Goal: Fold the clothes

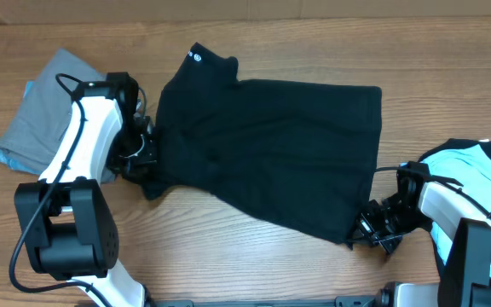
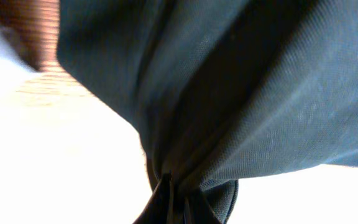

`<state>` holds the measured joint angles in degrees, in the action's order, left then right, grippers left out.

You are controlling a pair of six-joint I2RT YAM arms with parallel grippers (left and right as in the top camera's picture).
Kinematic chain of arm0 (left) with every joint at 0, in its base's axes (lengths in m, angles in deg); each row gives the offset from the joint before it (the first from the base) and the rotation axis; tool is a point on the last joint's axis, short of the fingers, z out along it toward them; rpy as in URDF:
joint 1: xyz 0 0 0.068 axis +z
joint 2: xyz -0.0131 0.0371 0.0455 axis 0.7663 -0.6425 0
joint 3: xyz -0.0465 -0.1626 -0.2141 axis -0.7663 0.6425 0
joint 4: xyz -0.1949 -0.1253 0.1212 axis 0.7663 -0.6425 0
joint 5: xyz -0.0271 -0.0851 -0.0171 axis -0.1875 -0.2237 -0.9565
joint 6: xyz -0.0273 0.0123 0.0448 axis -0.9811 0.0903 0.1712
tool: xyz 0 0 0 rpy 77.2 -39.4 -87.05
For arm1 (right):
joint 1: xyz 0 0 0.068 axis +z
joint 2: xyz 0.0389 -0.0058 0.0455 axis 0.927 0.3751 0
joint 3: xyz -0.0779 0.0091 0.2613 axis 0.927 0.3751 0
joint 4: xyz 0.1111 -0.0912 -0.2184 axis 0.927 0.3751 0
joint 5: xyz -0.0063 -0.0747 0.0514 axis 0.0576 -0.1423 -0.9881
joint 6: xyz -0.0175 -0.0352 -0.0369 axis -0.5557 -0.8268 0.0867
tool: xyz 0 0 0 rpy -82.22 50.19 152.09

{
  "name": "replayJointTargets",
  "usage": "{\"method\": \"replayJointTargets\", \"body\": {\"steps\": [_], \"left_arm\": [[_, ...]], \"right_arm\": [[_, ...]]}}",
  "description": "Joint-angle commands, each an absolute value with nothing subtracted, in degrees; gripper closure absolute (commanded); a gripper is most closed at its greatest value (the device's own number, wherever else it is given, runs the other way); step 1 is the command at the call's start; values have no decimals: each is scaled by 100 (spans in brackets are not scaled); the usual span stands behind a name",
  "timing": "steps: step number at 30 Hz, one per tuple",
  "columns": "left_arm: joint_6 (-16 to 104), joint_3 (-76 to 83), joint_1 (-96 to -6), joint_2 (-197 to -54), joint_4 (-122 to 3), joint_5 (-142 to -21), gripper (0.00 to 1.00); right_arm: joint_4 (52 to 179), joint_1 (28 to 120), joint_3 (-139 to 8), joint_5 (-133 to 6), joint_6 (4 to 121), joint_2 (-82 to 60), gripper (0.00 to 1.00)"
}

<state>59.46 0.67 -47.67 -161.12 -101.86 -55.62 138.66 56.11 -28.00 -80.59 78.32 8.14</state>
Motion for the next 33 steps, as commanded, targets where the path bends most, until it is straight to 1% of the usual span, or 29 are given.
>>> {"method": "replayJointTargets", "body": {"steps": [1,5,7,8,9,10,11,12,14,15,17,20,21,22,24,26,27,28,30,31,33], "left_arm": [[6035,-308,-4625,-16005,-10509,-4954,96],[5876,-357,-4488,-16002,-10920,-4670,96],[5769,-357,-4429,-16002,-11099,-4637,92],[5747,-357,-4427,-16002,-11167,-4637,86],[5731,-357,-4427,-16002,-11235,-4659,78],[5731,-357,-4427,-16002,-11283,-4672,69],[5731,-357,-4433,-16002,-11344,-4734,61],[5734,-357,-4444,-16002,-11388,-4823,57],[5734,-357,-4444,-16002,-11427,-4830,53],[5734,-357,-4444,-16002,-11462,-4830,52],[5734,-374,-4444,-16002,-11462,-4832,52],[5734,-422,-4446,-16002,-11368,-4952,54],[5804,-422,-4448,-16002,-11158,-5298,56],[5915,-420,-4459,-16002,-10997,-5590,57],[6110,-420,-4494,-16002,-10566,-6277,60],[6223,-418,-4555,-16002,-10238,-6749,64],[6273,-418,-4610,-16002,-10052,-6976,66],[6313,-418,-4693,-16002,-9895,-7149,67],[6405,-418,-4818,-16002,-9731,-7280,68],[6409,-418,-4934,-16002,-9639,-7306,68],[6485,-418,-5071,-16002,-9598,-7304,67]], "right_arm": [[13982,5257,-3079,-6894,7991,779,96],[14553,4993,-3425,-6072,7989,779,96],[14544,4916,-3519,-6013,7976,779,96],[14529,4910,-3549,-6013,7943,779,96],[14507,4910,-3571,-6015,7889,779,92],[14502,4910,-3593,-6013,7836,779,86],[14505,4907,-3630,-5996,7836,779,82],[14511,4910,-3696,-6011,7838,779,80],[14529,4910,-3868,-6053,7793,779,80],[14537,4910,-3969,-6116,7644,779,79],[14677,4910,-4240,-6166,7532,779,74],[14675,4910,-4577,-6367,7428,776,73],[14376,4910,-4710,-7006,6892,776,74],[14124,4932,-4732,-7467,6652,779,74],[13565,5050,-4716,-8107,6593,785,73],[13053,5299,-4668,-8160,6678,792,75],[12688,5474,-4625,-8155,6706,805,78],[12238,5664,-4570,-8026,6778,842,79],[11679,5871,-4544,-7633,7067,936,83],[11198,6000,-4544,-7344,7275,1078,86],[10697,6092,-4544,-7220,7414,1297,86]]}}
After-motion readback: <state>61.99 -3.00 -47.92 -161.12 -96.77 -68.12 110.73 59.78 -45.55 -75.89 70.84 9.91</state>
